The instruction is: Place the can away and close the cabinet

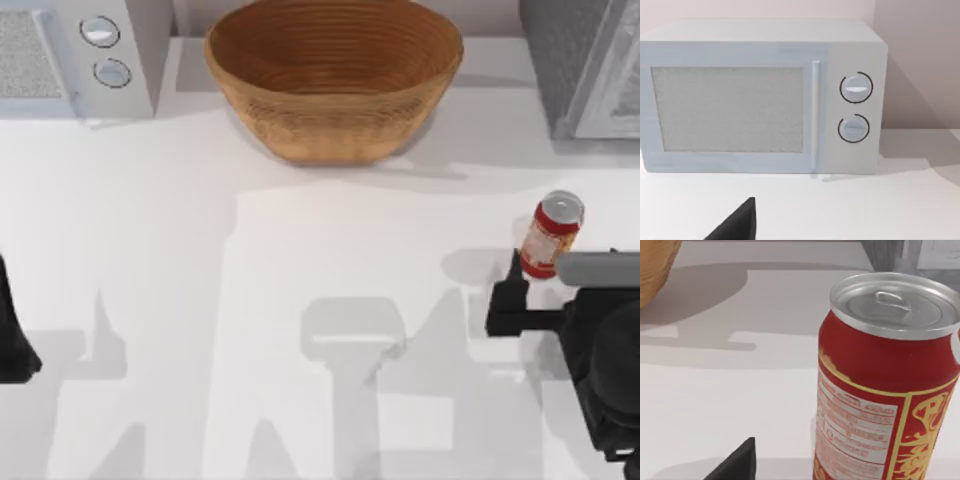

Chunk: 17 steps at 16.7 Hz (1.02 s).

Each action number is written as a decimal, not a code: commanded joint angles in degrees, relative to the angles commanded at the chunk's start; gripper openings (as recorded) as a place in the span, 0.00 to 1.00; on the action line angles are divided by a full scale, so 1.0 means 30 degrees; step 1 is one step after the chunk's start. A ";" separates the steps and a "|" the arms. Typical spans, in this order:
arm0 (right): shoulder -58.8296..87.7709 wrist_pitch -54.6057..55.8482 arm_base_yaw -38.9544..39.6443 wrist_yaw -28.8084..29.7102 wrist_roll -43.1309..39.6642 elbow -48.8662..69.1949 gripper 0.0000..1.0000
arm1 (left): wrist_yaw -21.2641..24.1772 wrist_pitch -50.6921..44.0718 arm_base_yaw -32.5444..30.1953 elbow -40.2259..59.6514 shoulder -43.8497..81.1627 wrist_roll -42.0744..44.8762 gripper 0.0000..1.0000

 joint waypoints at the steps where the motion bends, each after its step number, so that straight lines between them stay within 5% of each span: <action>1: 0.0371 0.0374 0.0105 0.0113 0.0014 0.0091 1.00 | 0.0000 0.0000 0.0000 0.0000 0.0000 0.0000 1.00; 17: 0.2081 -0.1717 -0.1978 -0.1889 -0.0529 0.4221 1.00 | 0.0000 0.0000 0.0000 0.0000 0.0000 0.0000 1.00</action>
